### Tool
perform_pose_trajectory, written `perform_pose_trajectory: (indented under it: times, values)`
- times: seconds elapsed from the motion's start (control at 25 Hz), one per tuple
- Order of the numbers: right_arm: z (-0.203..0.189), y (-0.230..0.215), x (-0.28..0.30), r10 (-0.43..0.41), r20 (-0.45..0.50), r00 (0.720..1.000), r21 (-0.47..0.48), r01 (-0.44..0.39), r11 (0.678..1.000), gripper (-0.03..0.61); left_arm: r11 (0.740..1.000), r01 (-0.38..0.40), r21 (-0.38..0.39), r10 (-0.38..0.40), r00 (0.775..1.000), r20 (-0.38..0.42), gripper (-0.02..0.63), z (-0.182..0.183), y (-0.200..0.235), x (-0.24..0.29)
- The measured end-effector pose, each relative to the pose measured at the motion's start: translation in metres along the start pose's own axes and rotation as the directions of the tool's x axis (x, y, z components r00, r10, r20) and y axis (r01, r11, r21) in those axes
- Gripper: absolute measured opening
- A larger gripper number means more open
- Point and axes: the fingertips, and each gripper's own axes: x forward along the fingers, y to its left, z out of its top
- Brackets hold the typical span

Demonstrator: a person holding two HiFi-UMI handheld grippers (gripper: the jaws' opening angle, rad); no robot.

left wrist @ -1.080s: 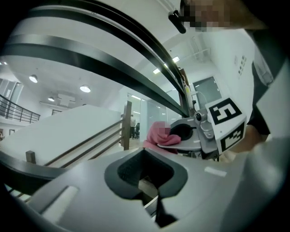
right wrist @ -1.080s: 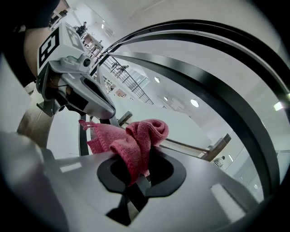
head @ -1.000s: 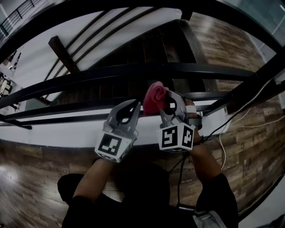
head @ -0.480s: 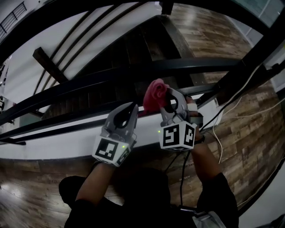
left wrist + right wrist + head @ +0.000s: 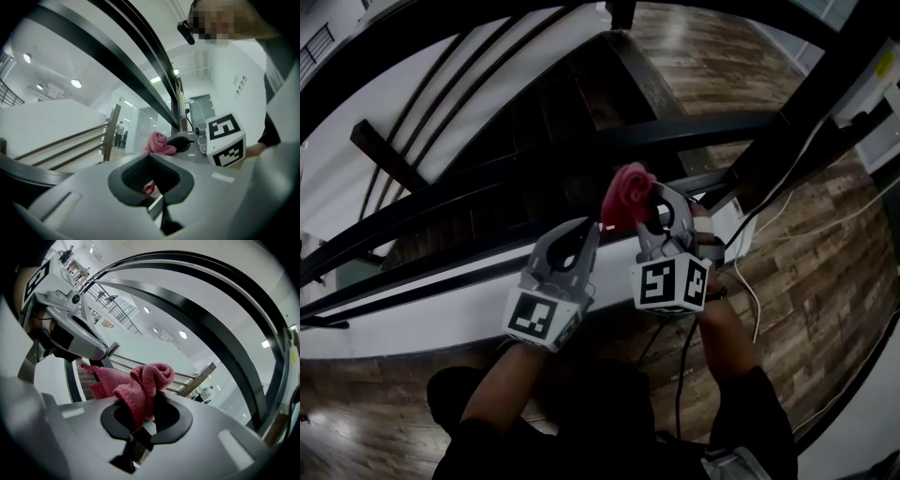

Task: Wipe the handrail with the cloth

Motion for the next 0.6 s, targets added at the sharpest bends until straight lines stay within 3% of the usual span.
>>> perform_pose_trajectory:
  times: [0.6]
  values:
    - [-0.051,-0.043,-0.004,-0.118,-0.089,0.989,0.009,0.119,0.993,0.046,0.994,0.112,-0.012,-0.112,0.994,0.002,-0.002,-0.017,-0.031,0.033]
